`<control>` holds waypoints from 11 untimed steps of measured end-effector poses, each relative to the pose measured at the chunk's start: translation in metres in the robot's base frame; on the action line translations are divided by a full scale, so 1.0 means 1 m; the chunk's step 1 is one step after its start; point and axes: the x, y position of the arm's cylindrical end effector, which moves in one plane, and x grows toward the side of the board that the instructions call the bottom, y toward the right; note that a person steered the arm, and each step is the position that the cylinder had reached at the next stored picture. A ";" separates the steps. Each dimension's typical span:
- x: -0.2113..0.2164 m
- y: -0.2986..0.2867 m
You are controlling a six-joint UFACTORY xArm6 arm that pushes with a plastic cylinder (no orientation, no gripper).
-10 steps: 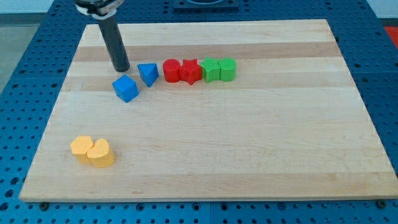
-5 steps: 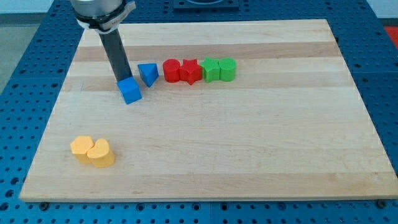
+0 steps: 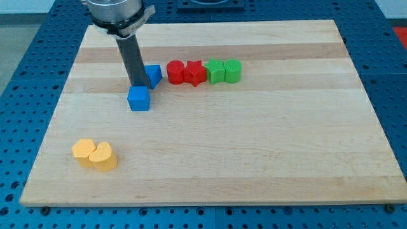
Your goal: Push the blue triangle into the red circle
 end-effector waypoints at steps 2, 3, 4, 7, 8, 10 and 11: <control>0.000 0.009; 0.000 0.014; 0.000 0.017; 0.000 0.004; 0.000 -0.015; -0.008 -0.051; -0.021 -0.051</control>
